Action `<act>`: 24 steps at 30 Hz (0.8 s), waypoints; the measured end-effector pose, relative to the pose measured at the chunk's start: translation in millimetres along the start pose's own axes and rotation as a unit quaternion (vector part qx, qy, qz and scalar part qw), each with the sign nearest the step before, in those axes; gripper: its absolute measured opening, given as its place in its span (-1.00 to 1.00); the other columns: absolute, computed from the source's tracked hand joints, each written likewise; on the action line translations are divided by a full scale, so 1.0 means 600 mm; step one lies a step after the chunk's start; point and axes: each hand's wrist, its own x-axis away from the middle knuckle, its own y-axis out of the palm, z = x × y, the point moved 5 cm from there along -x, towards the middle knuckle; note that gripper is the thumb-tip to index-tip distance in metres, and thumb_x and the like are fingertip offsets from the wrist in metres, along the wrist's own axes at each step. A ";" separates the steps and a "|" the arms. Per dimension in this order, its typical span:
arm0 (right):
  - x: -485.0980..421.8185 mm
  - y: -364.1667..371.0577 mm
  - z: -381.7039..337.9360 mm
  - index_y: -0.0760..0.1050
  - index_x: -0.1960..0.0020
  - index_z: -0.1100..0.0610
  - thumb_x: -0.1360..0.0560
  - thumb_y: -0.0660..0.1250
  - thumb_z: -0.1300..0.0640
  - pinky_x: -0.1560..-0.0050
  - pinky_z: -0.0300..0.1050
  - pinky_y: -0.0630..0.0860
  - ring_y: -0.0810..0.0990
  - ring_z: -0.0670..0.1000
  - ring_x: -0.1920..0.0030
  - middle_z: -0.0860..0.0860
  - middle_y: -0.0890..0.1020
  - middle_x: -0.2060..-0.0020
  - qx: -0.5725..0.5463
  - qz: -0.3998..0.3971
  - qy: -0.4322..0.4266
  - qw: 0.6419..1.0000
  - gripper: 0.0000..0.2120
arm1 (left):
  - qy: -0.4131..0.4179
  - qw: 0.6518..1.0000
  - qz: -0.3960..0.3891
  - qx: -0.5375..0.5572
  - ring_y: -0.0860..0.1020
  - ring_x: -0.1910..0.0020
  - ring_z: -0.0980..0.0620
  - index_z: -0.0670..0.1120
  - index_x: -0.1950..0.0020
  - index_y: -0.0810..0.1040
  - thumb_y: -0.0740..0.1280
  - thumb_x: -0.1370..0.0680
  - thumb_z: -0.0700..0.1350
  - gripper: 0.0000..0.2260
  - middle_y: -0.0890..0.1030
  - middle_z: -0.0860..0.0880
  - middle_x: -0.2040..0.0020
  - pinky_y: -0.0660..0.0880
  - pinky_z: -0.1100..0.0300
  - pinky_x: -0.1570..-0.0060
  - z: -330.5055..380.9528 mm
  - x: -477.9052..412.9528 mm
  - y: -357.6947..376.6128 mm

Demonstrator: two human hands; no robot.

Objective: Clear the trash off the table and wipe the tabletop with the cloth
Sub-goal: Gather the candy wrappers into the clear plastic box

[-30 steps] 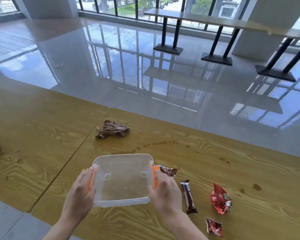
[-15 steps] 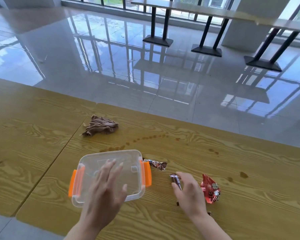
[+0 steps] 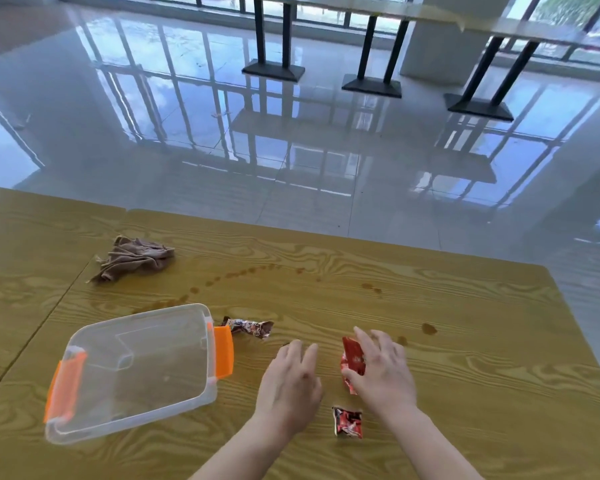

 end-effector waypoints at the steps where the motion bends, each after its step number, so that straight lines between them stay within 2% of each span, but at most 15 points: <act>1: -0.004 0.005 0.003 0.08 -0.53 -0.21 -0.46 0.34 -0.21 -0.38 0.03 0.34 0.15 0.10 -0.46 -0.03 0.20 -0.49 0.001 -0.018 0.005 1.000 -0.27 | -0.034 0.999 -0.020 -0.015 0.39 -0.22 -0.07 -0.08 -0.48 0.26 0.20 -0.58 0.02 -0.51 0.40 -0.10 -0.30 0.44 0.13 -0.18 -0.005 -0.006 0.014; 6: -0.022 0.027 0.011 0.13 -0.51 -0.19 -0.48 0.34 -0.17 -0.36 0.05 0.36 0.18 0.12 -0.45 -0.01 0.19 -0.51 -0.002 -0.057 0.008 0.998 -0.33 | -0.130 0.988 -0.072 -0.052 0.36 -0.22 -0.09 -0.07 -0.50 0.16 0.25 -0.59 0.12 -0.43 0.34 -0.14 -0.31 0.46 0.12 -0.14 -0.019 -0.026 0.053; 8: -0.027 0.031 0.012 0.19 -0.48 -0.15 -0.47 0.35 -0.12 -0.32 0.02 0.39 0.27 0.12 -0.39 0.00 0.26 -0.47 -0.018 -0.050 0.004 0.999 -0.36 | -0.139 0.987 -0.065 -0.049 0.39 -0.18 -0.08 -0.07 -0.45 0.23 0.26 -0.59 -0.01 -0.53 0.38 -0.13 -0.25 0.48 0.13 -0.07 -0.018 -0.035 0.056; 10: -0.029 0.032 0.011 0.24 -0.46 -0.13 -0.46 0.35 -0.07 -0.25 -0.01 0.43 0.37 0.10 -0.29 -0.01 0.35 -0.38 -0.031 -0.046 0.002 0.998 -0.39 | -0.143 0.987 -0.059 -0.040 0.43 -0.11 -0.07 -0.08 -0.39 0.31 0.21 -0.56 -0.22 -0.61 0.40 -0.12 -0.18 0.50 0.13 0.01 -0.019 -0.041 0.057; 12: -0.029 0.031 0.009 0.27 -0.43 -0.13 -0.45 0.34 -0.02 -0.14 -0.06 0.45 0.42 0.06 -0.17 -0.04 0.44 -0.26 -0.037 -0.043 0.001 0.998 -0.43 | -0.133 0.989 -0.058 -0.036 0.44 -0.09 -0.07 -0.08 -0.36 0.34 0.16 -0.53 -0.33 -0.59 0.41 -0.11 -0.17 0.49 0.13 0.03 -0.021 -0.043 0.058; 15: -0.027 0.024 0.006 0.32 -0.39 -0.11 -0.44 0.35 0.05 -0.03 -0.12 0.43 0.44 0.03 -0.09 -0.06 0.50 -0.16 -0.042 -0.031 -0.008 0.999 -0.46 | -0.114 0.992 -0.051 -0.027 0.44 -0.10 -0.08 -0.06 -0.35 0.37 0.15 -0.53 -0.35 -0.59 0.41 -0.10 -0.17 0.46 0.12 0.03 -0.025 -0.040 0.054; 18: -0.025 0.008 0.001 0.34 -0.38 -0.10 -0.45 0.38 0.05 -0.03 -0.14 0.43 0.45 0.02 -0.10 -0.07 0.51 -0.15 -0.046 -0.009 -0.024 0.999 -0.47 | -0.087 0.996 -0.021 -0.024 0.45 -0.05 -0.06 -0.07 -0.33 0.41 0.18 -0.52 -0.37 -0.58 0.45 -0.07 -0.12 0.41 0.15 0.12 -0.027 -0.036 0.044; 24: -0.026 -0.051 -0.050 0.36 -0.38 -0.08 -0.43 0.43 0.02 0.03 -0.16 0.39 0.48 0.01 -0.11 -0.09 0.52 -0.17 -0.065 0.040 -0.069 0.995 -0.45 | -0.017 0.996 0.088 0.007 0.53 0.11 -0.09 -0.11 -0.32 0.50 0.29 -0.43 -0.38 -0.54 0.52 -0.09 0.02 0.55 0.09 0.24 -0.023 -0.020 -0.036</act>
